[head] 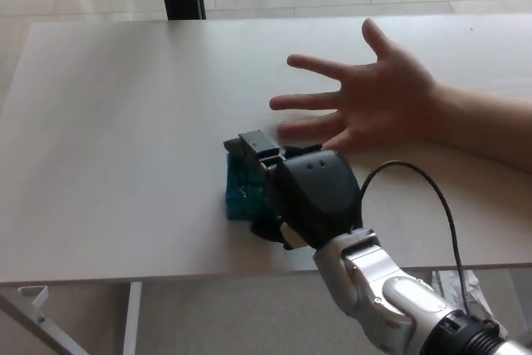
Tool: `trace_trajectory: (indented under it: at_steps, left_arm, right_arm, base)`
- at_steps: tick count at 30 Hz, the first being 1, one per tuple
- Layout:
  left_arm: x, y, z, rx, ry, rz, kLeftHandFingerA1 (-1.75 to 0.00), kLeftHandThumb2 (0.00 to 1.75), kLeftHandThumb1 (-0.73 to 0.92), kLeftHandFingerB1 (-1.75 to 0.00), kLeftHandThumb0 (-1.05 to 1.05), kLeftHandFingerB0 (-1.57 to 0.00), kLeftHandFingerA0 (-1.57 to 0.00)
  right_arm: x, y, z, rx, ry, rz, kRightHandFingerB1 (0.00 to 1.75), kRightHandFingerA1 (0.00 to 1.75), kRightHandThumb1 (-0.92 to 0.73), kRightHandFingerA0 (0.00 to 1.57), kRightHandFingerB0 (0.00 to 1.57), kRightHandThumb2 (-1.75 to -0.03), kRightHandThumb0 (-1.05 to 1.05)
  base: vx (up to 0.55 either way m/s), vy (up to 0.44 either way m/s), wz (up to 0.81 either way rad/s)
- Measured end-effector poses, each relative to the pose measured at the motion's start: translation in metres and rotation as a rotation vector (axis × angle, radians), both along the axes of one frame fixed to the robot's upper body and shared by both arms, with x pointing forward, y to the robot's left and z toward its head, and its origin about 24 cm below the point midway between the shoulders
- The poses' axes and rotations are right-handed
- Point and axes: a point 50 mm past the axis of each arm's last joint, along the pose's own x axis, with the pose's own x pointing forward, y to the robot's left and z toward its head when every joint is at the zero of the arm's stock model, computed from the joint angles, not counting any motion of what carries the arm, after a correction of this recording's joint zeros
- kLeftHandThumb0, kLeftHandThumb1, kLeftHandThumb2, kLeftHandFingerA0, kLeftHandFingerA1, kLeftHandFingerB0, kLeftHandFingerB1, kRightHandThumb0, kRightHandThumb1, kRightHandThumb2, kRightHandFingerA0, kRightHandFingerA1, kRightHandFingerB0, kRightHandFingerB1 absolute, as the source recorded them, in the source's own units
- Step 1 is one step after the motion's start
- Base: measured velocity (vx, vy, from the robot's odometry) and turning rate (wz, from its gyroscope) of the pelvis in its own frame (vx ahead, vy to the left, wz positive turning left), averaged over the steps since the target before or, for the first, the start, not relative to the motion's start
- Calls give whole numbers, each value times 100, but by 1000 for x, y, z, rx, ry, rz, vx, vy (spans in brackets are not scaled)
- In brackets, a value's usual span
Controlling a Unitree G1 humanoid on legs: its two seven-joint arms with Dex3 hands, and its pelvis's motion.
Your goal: The robot uses its right hand to pick up a cube kept in the middle of the desk infront of it and hands it to a person
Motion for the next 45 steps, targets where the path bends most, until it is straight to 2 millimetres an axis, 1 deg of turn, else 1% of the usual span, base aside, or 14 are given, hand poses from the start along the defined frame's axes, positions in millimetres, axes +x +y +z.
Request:
trace_trajectory:
  at_steps: [1, 3, 16, 21, 23, 26, 28, 29, 30, 35, 40, 43, 44, 45]
  left_arm:
    - [-1, 0, 0, 1, 3, 0, -61, 58, 61, -43, -59, -60, -69]
    - [0, 0, 0, 2, 2, -1, -61, 58, 60, -43, -57, -59, -68]
    - [-5, 1, -1, 4, 12, 7, -64, 58, 59, -45, -56, -61, -68]
    - [-7, 1, -1, 6, 17, 11, -67, 59, 62, -44, -58, -60, -69]
    - [-8, 1, -2, 9, 22, 10, -66, 58, 61, -44, -58, -60, -70]
    - [-8, 1, -2, 12, 24, 11, -64, 59, 61, -45, -57, -59, -69]
    - [-10, 1, -2, 12, 27, 12, -65, 58, 60, -45, -58, -60, -70]
    - [-10, 1, -2, 12, 27, 12, -65, 59, 60, -45, -58, -59, -69]
    - [-10, 1, -2, 12, 27, 13, -65, 58, 60, -45, -58, -60, -67]
    - [-10, 1, -1, 14, 23, 14, -66, 59, 60, -45, -59, -62, -71]
    - [-9, 1, -1, 16, 18, 15, -64, 58, 61, -44, -56, -61, -72]
    - [-9, 1, -1, 17, 17, 15, -63, 58, 61, -44, -57, -59, -69]
    - [-9, 1, -1, 17, 17, 15, -67, 58, 60, -46, -57, -62, -71]
    - [-9, 1, -1, 18, 17, 15, -67, 58, 61, -45, -58, -61, -70]
  right_arm:
    - [2, -2, 4, 16, -9, -6, 133, 169, -57, 79, 78, -89, -21]
    - [5, -3, 12, 51, -24, -9, 108, 166, -55, 81, 86, -87, -20]
    - [19, -16, 61, 200, -109, -18, 108, 156, -46, 87, 92, -106, -20]
    - [37, -32, 85, 173, -166, -57, 84, 144, -50, 88, 93, -79, -22]
    - [48, -43, 96, 144, -198, -85, 74, 152, -54, 86, 93, -58, -32]
    - [64, -63, 108, 74, -222, -137, 73, 157, -57, 82, 91, -58, -35]
    - [71, -74, 111, 35, -219, -169, 72, 157, -55, 84, 93, -56, -36]
    - [74, -79, 112, 13, -218, -185, 78, 147, -43, 92, 94, -69, -44]
    - [77, -84, 113, -7, -217, -200, 67, 158, -54, 87, 93, -56, -38]
    - [86, -104, 108, -99, -197, -253, 63, 160, -52, 86, 92, -60, -39]
    - [86, -105, 100, -134, -175, -246, 76, 165, -57, 83, 93, -59, -34]
    - [85, -99, 90, -155, -150, -228, 69, 166, -57, 81, 94, -59, -38]
    - [85, -97, 86, -168, -139, -220, 86, 167, -57, 81, 93, -59, -36]
    - [84, -96, 82, -181, -131, -214, 73, 167, -53, 85, 95, -58, -36]
  base:
    - [0, 0, 0]
    - [0, 0, 0]
    - [0, 0, 0]
    - [0, 0, 0]
    - [0, 0, 0]
    - [0, 0, 0]
    - [0, 0, 0]
    - [0, 0, 0]
    - [0, 0, 0]
    - [0, 0, 0]
    - [0, 0, 0]
    - [0, 0, 0]
    - [0, 0, 0]
    - [0, 0, 0]
